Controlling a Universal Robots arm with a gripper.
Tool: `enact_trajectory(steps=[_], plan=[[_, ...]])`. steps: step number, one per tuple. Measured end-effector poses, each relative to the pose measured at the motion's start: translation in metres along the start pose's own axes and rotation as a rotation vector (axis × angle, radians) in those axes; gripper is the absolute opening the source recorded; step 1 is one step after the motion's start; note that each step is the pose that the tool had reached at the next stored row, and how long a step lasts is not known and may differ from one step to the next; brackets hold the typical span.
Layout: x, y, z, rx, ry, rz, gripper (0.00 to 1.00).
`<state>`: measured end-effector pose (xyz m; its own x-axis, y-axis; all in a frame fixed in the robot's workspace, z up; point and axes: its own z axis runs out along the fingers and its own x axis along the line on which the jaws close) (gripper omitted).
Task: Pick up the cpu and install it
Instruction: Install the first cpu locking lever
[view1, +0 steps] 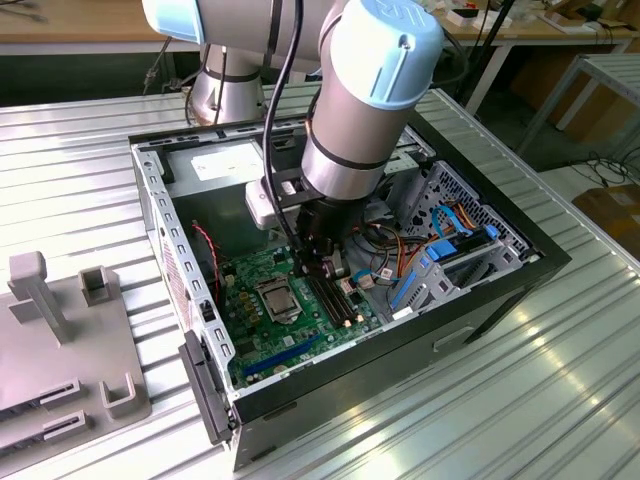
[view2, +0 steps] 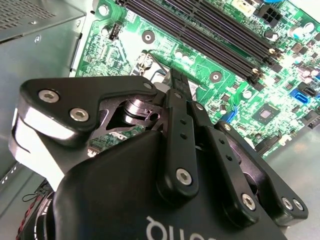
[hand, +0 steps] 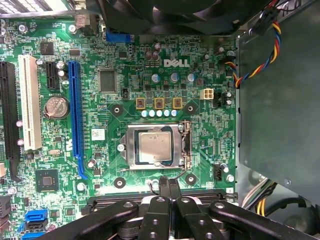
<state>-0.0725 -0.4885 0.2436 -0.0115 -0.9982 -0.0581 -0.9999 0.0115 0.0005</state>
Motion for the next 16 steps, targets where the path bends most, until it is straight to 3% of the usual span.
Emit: enact_trajectory(steps=[3, 6, 7, 16], plan=[[0.0008, -0.0001, 0.0001, 0.0001, 0.0116, 0.0, 0.11], [0.0025, 0.0, 0.0011, 0.0004, 0.0323, 0.0, 0.11], [0.0027, -0.0001, 0.0029, 0.0002, 0.0357, 0.0, 0.11], [0.0042, 0.0, 0.0148, 0.0003, 0.0401, 0.0, 0.11]])
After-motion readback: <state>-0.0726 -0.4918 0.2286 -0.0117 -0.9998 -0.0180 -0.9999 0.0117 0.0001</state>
